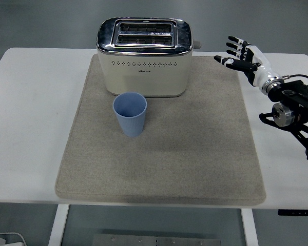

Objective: Put the water cup in front of the bread machine

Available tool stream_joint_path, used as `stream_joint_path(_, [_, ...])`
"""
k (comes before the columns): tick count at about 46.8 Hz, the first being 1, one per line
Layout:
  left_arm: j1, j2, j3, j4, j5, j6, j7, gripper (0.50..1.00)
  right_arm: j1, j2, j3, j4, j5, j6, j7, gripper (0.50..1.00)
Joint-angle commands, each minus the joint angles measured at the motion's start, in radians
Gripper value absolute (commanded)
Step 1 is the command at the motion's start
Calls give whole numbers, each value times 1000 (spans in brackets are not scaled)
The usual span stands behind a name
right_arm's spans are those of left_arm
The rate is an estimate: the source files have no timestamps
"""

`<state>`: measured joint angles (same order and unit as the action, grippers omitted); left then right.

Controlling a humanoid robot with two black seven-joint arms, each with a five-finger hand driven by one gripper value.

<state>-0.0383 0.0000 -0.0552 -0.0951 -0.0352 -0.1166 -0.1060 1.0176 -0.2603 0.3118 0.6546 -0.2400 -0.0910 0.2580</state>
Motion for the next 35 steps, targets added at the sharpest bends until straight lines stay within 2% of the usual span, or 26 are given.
stream_joint_path(1, [0, 0, 0, 0, 0, 0, -1, 1000, 18, 13, 1, -62, 34, 27, -8, 913])
stream_joint_path(11, [0, 0, 0, 0, 0, 0, 0, 1000, 58, 16, 0, -132, 139, 28, -34, 913])
stream_joint_path(18, [0, 0, 0, 0, 0, 0, 0, 1000, 68, 16, 0, -135, 197, 20, -54, 913])
stream_joint_path(35, [0, 0, 0, 0, 0, 0, 0, 1000, 102, 12, 6, -156, 288, -6, -65, 911])
